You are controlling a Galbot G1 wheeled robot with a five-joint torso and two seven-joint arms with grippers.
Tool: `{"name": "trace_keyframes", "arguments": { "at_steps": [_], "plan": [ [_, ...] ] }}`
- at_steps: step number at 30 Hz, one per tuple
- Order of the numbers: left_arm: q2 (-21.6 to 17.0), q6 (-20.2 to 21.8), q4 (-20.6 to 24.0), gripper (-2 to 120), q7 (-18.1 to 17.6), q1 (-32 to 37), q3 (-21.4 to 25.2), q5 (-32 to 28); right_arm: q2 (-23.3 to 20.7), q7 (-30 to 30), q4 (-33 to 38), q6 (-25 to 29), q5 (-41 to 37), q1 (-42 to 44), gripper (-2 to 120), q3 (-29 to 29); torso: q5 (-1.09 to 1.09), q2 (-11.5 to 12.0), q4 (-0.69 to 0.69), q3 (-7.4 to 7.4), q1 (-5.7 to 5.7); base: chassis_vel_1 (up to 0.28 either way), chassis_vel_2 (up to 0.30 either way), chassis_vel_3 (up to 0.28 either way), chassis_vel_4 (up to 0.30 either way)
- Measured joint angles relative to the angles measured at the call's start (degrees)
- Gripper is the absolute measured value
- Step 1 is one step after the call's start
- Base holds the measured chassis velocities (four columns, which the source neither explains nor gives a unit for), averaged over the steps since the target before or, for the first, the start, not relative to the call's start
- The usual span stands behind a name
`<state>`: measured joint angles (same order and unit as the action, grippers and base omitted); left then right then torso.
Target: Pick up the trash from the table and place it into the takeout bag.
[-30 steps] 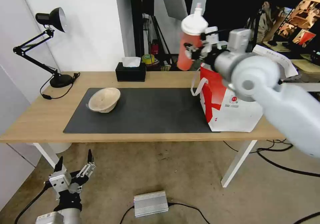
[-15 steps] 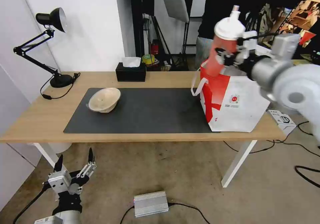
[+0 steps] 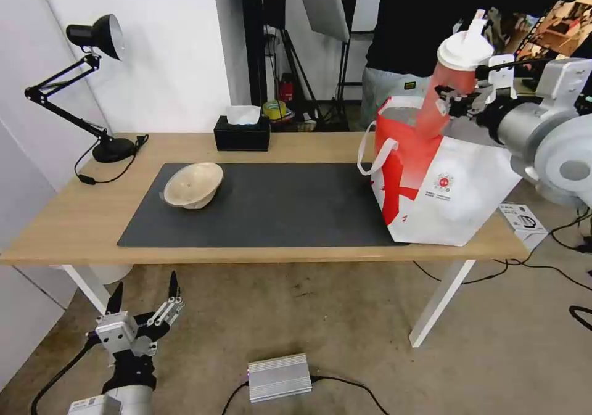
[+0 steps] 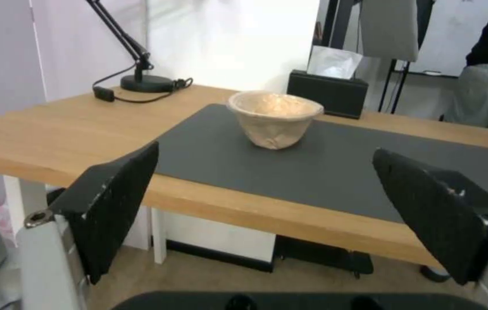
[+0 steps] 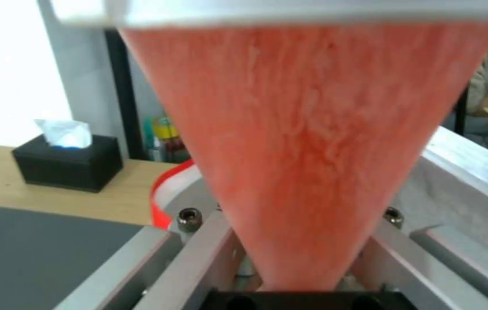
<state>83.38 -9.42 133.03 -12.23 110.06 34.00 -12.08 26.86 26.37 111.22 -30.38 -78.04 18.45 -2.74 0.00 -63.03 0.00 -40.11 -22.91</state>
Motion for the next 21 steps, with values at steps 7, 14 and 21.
{"name": "trace_keyframes", "arguments": {
  "at_steps": [7,14,21],
  "plan": [
    [-0.5,-0.1,-0.8,100,0.1,-0.6,-0.2,-0.1,0.9,-0.7,-3.3,0.5,1.4,-0.2,3,0.0,0.00,0.0,-0.01,0.00,0.00,0.000,0.000,0.000,0.000],
    [-0.8,-0.2,-1.8,100,0.1,-1.1,-0.3,-0.3,2.3,-1.0,-5.8,1.2,1.7,-1.3,3,0.4,0.00,0.0,0.00,0.00,0.00,0.000,0.000,0.000,0.000],
    [-0.7,-0.3,-2.7,100,0.1,-1.6,-0.3,-0.4,3.9,-1.3,-7.7,1.7,1.1,-4.1,3,1.8,-0.01,0.0,0.00,0.00,0.00,0.000,0.000,0.000,0.000]
  ]
}}
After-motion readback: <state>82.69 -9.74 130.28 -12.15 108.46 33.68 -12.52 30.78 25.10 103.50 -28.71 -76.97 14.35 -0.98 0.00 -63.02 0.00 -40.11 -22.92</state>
